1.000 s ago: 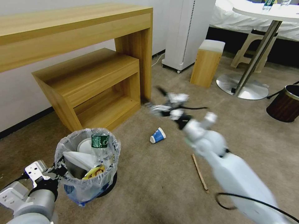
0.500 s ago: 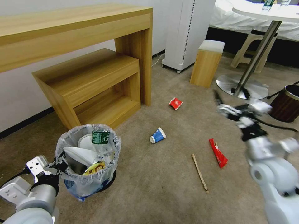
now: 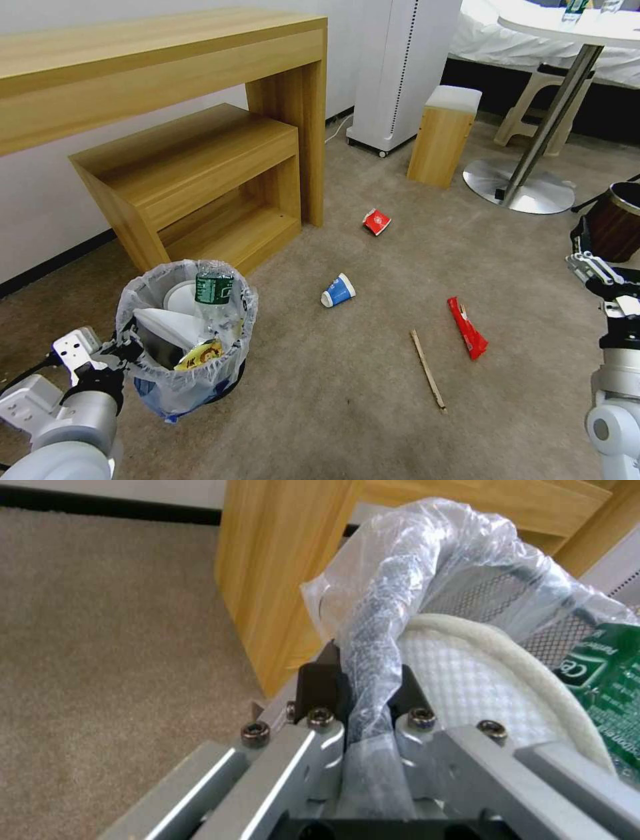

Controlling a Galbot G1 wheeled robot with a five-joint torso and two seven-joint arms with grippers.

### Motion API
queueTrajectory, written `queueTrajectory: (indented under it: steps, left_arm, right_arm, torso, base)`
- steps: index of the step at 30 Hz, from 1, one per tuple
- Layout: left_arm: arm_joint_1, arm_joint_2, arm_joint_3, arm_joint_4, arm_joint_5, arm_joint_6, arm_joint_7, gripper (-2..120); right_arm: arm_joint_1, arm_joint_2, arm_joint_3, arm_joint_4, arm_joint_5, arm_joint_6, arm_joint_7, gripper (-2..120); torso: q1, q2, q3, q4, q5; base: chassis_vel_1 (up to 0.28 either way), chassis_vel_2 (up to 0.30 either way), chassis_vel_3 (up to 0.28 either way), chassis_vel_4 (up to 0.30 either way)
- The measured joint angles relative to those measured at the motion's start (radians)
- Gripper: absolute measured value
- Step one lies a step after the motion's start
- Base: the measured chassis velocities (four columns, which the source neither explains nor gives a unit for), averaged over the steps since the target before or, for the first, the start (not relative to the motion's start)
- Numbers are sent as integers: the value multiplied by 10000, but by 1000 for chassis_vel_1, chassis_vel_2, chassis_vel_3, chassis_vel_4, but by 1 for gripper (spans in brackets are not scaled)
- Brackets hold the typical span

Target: Pick up the trash bin and place the garbage on the floor into it.

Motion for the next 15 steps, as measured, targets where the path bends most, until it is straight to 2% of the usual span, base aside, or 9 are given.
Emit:
queueTrajectory:
  steps: [15]
  left_arm:
    - [266,-30,-15,-180,172,-84,113,3]
  right_arm:
    - [0,421,-127,56,7,220,29,100]
  torso:
    - [0,0,0,1,0]
  base:
    - [0,0,0,0]
